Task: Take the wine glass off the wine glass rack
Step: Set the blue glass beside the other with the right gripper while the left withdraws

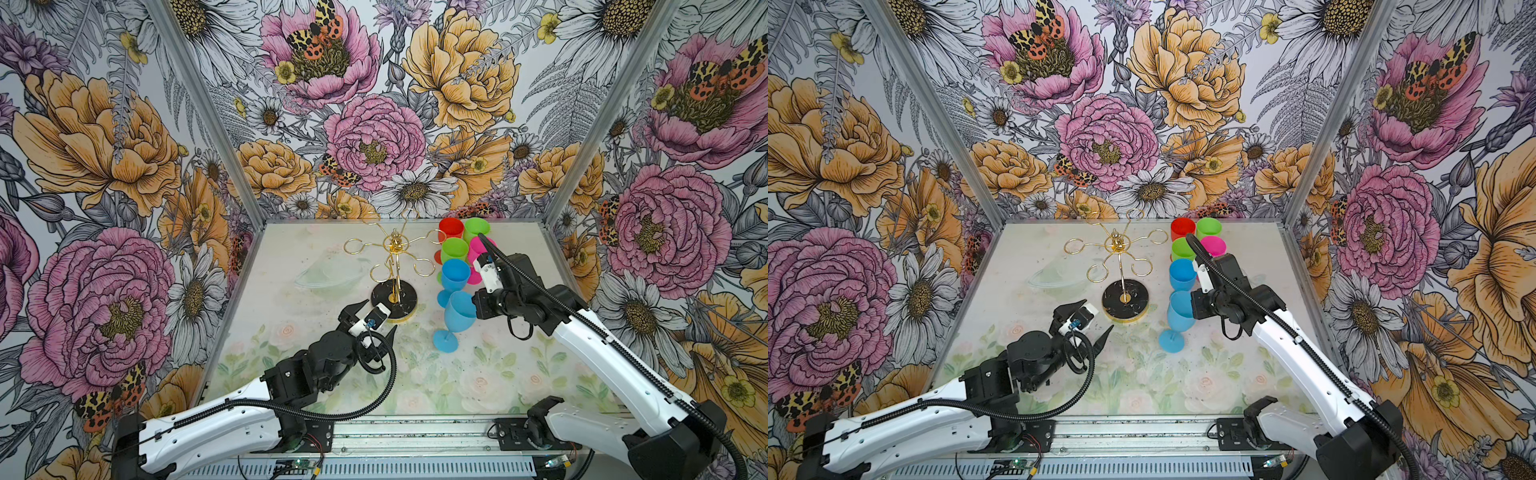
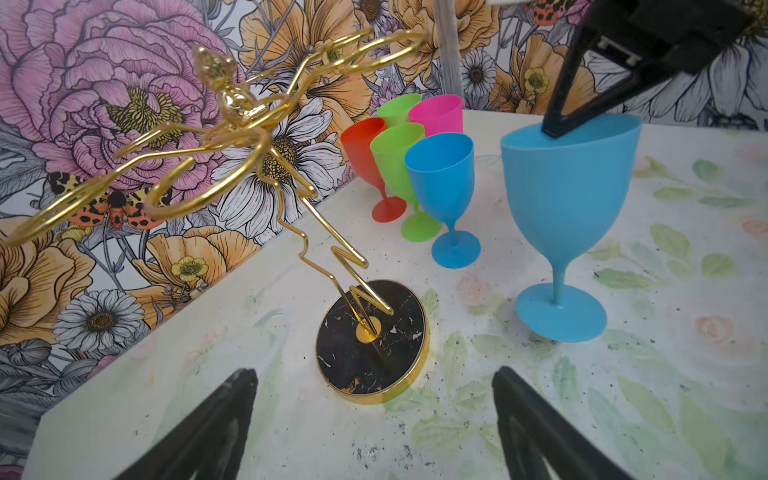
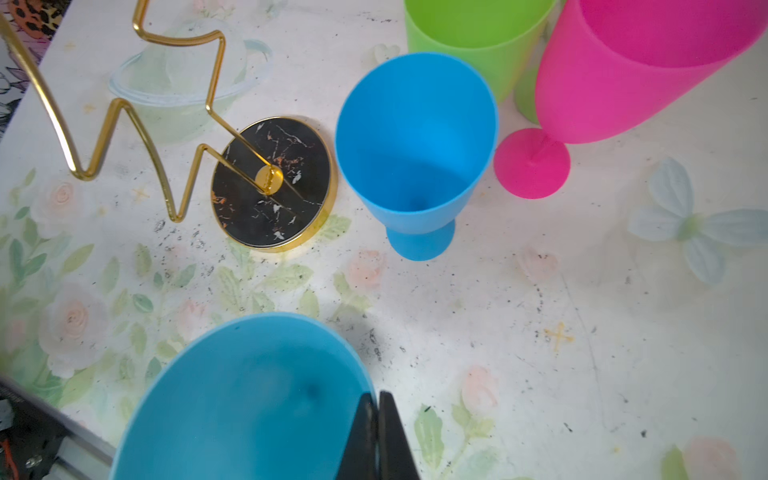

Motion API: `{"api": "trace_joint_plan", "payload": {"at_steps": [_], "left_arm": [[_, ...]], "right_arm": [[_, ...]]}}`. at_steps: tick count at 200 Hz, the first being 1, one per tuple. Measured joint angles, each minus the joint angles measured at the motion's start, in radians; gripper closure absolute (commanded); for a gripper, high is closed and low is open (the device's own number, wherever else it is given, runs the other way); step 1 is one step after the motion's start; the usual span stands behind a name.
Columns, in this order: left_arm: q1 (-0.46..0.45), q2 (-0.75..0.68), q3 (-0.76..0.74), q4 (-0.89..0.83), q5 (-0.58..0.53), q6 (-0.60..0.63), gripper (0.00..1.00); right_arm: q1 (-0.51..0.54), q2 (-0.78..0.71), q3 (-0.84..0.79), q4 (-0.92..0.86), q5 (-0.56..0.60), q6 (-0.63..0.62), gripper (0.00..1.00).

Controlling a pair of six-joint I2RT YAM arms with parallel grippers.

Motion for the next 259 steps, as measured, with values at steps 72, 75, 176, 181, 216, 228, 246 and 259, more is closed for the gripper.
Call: {"api": "trace_joint_plan", "payload": {"at_steps": [72, 75, 176, 181, 216, 228, 246, 259], "left_arm": [[0.123, -0.051, -0.041, -0.025, 0.002, -0.153, 0.07], [0.132, -0.053, -0.041, -0.030, 0.002, -0.161, 0.07], [0.291, -0.068, -0.053, -0.078, 0.014, -0.238, 0.04], [0.299, -0.068, -0.053, -0.080, 0.019, -0.241, 0.04], [0.339, -0.068, -0.053, -0.085, 0.038, -0.243, 0.04], [0.348, -0.068, -0.053, -0.085, 0.045, -0.243, 0.04], [0.357, -0.068, -0.053, -0.085, 0.051, -0.243, 0.04], [0.361, -0.068, -0.053, -0.085, 0.052, -0.243, 0.04]], "right_arm": [[-0.065, 0.011, -0.023, 0.000, 0.232, 0.001, 1.00], [-0.069, 0.012, -0.024, 0.003, 0.238, 0.001, 1.00], [-0.175, 0.152, -0.028, 0.193, 0.309, 0.005, 1.00], [-0.180, 0.162, -0.028, 0.205, 0.309, 0.005, 1.00], [-0.214, 0.206, -0.027, 0.267, 0.294, 0.010, 1.00], [-0.226, 0.218, -0.027, 0.283, 0.286, 0.011, 1.00], [-0.241, 0.234, -0.019, 0.306, 0.270, 0.012, 1.00], [-0.248, 0.247, -0.014, 0.321, 0.262, 0.012, 1.00]]}}
